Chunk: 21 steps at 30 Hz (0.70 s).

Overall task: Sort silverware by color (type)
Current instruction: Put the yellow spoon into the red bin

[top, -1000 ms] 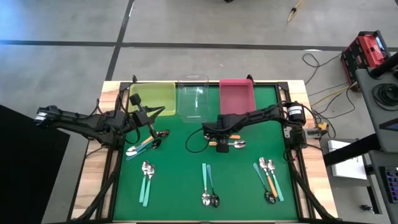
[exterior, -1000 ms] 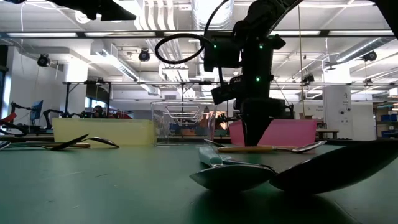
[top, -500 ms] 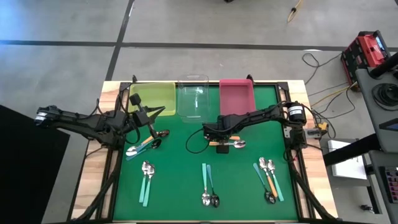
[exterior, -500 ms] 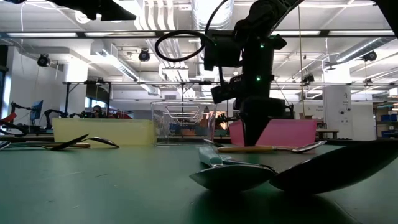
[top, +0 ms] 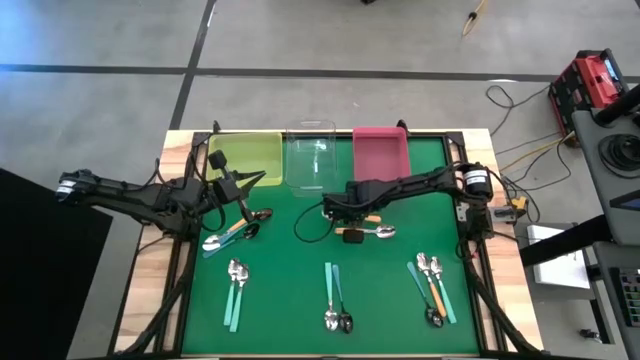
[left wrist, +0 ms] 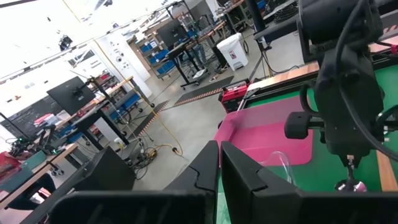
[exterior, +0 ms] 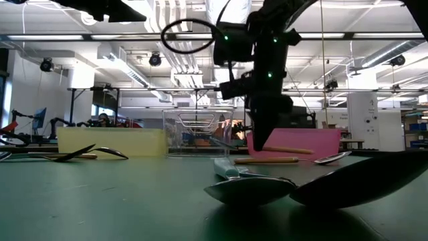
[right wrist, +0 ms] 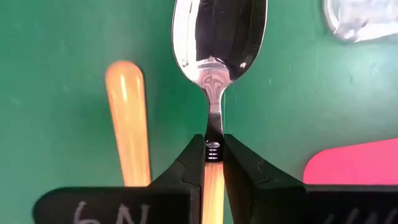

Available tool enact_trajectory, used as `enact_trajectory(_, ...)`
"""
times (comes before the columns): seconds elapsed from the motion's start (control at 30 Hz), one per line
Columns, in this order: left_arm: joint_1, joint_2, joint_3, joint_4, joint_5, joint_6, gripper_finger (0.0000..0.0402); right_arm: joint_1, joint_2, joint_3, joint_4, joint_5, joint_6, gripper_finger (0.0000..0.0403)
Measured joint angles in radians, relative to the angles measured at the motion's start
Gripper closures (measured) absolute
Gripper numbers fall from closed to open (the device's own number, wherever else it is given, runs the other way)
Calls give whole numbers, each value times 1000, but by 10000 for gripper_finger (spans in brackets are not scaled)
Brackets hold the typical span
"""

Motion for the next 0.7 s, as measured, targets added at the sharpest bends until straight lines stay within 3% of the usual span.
enact_trajectory(0.37, 0, 0, 0, 12, 0, 0, 401, 17, -55, 119, -35, -234, 12, 378)
enact_trajectory(0.53, 0, 1, 0, 16, 0, 0, 401, 29, -96, 164, -15, -230, 41, 378)
enact_trajectory(0.7, 0, 1, 0, 16, 0, 2, 401, 20, -107, 239, 24, -139, 86, 378)
